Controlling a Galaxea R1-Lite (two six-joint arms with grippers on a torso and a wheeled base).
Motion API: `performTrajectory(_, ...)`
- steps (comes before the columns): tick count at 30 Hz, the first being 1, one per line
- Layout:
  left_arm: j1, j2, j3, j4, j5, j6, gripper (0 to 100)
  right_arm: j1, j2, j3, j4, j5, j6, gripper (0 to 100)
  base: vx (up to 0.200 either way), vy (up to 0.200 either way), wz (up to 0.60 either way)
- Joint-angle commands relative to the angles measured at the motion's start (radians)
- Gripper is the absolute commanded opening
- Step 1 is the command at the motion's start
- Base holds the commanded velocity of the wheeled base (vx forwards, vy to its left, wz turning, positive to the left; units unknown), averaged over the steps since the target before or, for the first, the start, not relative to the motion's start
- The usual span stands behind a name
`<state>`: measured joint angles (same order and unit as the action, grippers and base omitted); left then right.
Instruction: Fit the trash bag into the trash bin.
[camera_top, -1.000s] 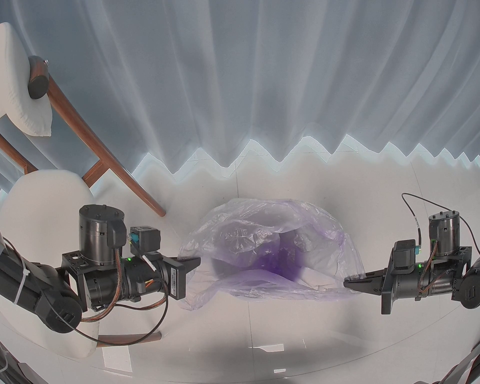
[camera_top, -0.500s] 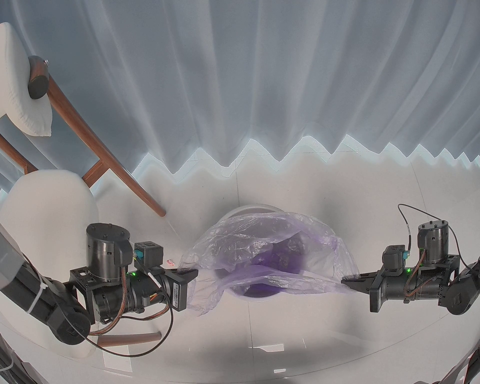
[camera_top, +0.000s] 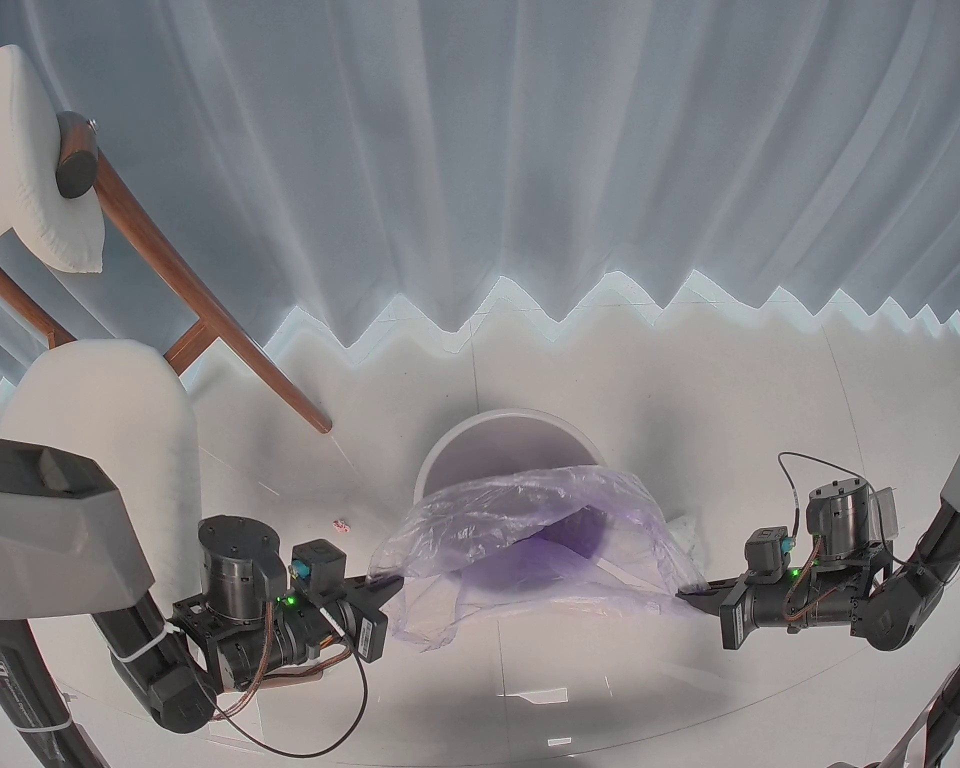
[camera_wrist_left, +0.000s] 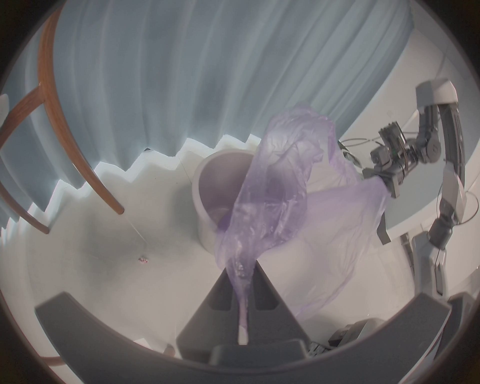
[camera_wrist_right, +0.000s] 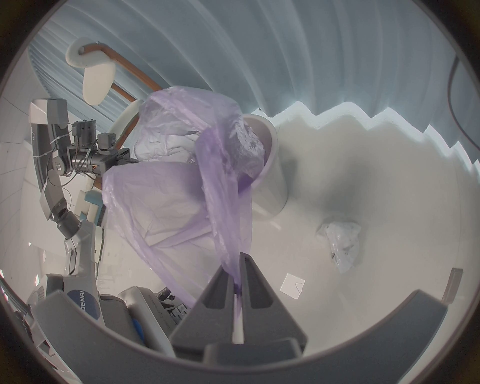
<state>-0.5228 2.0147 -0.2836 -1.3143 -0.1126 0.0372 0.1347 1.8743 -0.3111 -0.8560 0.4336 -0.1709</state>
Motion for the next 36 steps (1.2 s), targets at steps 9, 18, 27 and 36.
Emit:
performTrajectory(9, 0.006, 0.130, 0.034, -0.034, 0.001, 0.029, 0, -0.015, 0.194, 0.050, -0.173, -0.026, 0.002, 0, 0.000, 0.000, 0.00)
performTrajectory(18, 0.027, 0.157, -0.029, -0.033, 0.017, 0.035, 0, -0.023, 0.281, 0.043, -0.264, -0.062, 0.010, 0, 0.000, 0.000, 0.00)
performTrajectory(27, 0.046, 0.177, -0.048, -0.033, 0.036, 0.036, 0, -0.026, 0.335, -0.036, -0.268, -0.148, 0.068, 0, 0.000, 0.000, 0.00)
performTrajectory(36, 0.073, 0.210, -0.069, -0.033, 0.036, 0.049, 0, -0.027, 0.395, -0.077, -0.270, -0.216, 0.113, 0, 0.000, 0.000, 0.00)
